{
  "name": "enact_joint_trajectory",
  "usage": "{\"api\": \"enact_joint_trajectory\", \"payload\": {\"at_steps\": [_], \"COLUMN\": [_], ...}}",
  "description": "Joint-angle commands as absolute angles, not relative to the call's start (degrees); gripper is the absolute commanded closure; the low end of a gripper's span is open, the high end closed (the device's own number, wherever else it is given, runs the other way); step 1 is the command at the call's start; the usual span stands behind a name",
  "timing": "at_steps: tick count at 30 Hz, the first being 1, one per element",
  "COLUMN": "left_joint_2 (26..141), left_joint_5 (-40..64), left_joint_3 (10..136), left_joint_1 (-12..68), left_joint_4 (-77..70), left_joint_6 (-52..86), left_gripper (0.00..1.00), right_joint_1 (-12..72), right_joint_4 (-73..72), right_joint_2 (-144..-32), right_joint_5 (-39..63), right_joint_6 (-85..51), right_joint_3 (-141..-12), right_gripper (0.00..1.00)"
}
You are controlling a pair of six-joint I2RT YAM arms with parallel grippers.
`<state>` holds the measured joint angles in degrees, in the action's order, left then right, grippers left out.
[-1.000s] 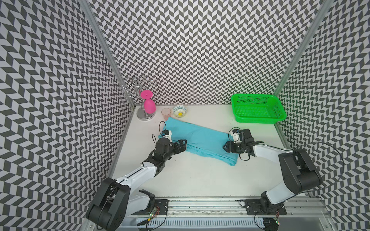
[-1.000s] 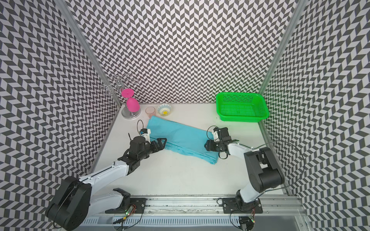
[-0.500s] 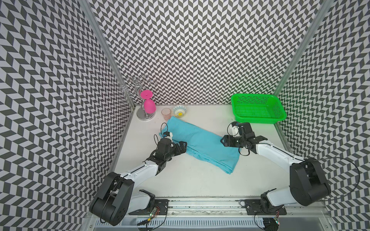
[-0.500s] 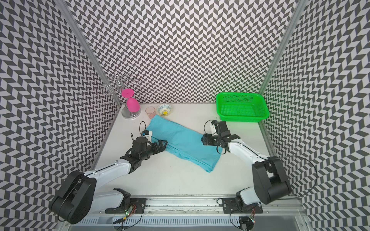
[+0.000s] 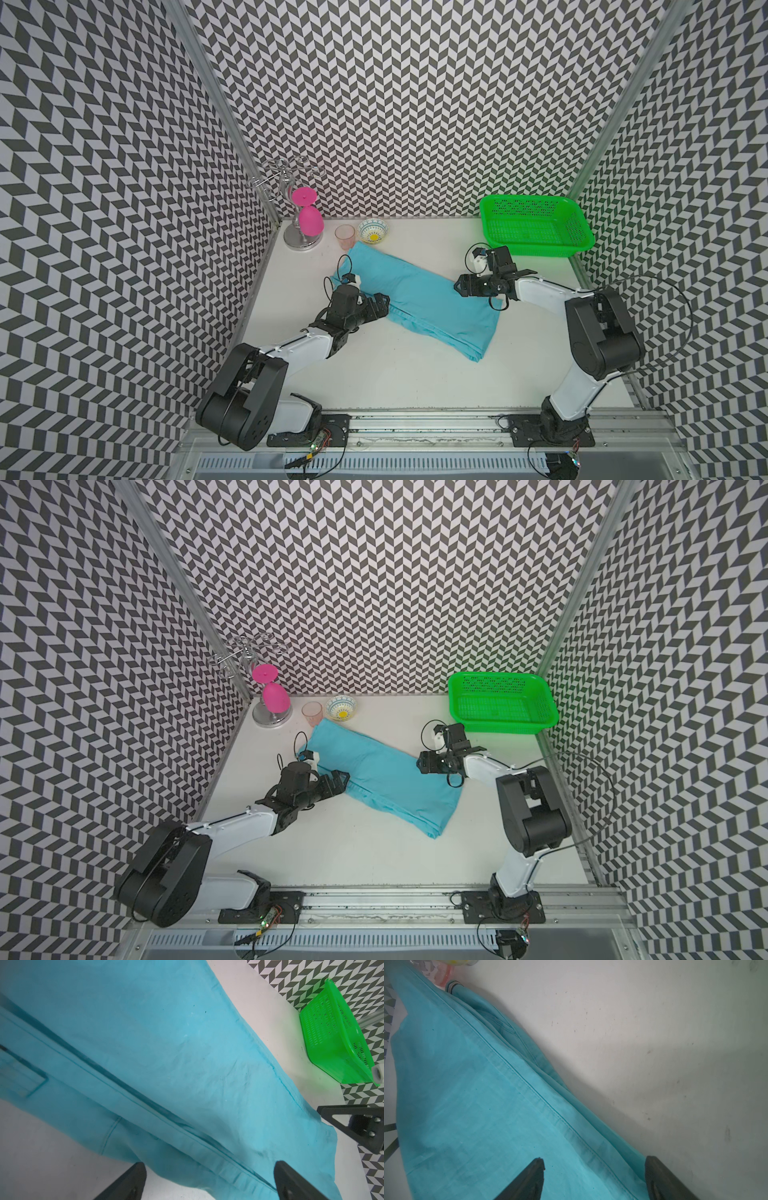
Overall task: Roll up the long pants
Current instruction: Adjust the long pant at the center of the board.
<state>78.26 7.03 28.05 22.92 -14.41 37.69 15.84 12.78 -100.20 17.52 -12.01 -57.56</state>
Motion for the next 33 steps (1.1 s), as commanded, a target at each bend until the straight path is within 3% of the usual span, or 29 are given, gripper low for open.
{"api": "enact_joint_trajectory", "payload": {"at_steps": [1, 11, 23, 33], "left_joint_2": [80.8, 88.3, 99.5, 113.5], "left_joint_5": [7.8, 9.7, 9.7, 11.8], "left_joint_3": [29.8, 35.5, 47.7, 63.7], "left_joint_1": [23.1, 24.9, 31.3, 31.7], "left_joint_4": [-16.0, -17.2, -15.3, -11.3], "left_joint_6": [38.2, 37.7, 33.4, 26.0], "left_gripper": [0.01, 0.11, 0.09, 0.08], "right_joint_1": [15.4, 13.6, 12.5, 12.3], "right_joint_4": [9.9, 9.5, 6.1, 5.5], "right_joint_2": [-99.5, -91.3, -76.7, -71.8], "right_joint_5": [18.8, 19.6, 19.8, 19.7], "right_joint_6": [-12.4, -16.4, -28.4, -32.1], "right_joint_3": [-54.5, -43.3, -28.3, -27.1], "right_gripper": [0.21, 0.21, 0.22, 0.22]}}
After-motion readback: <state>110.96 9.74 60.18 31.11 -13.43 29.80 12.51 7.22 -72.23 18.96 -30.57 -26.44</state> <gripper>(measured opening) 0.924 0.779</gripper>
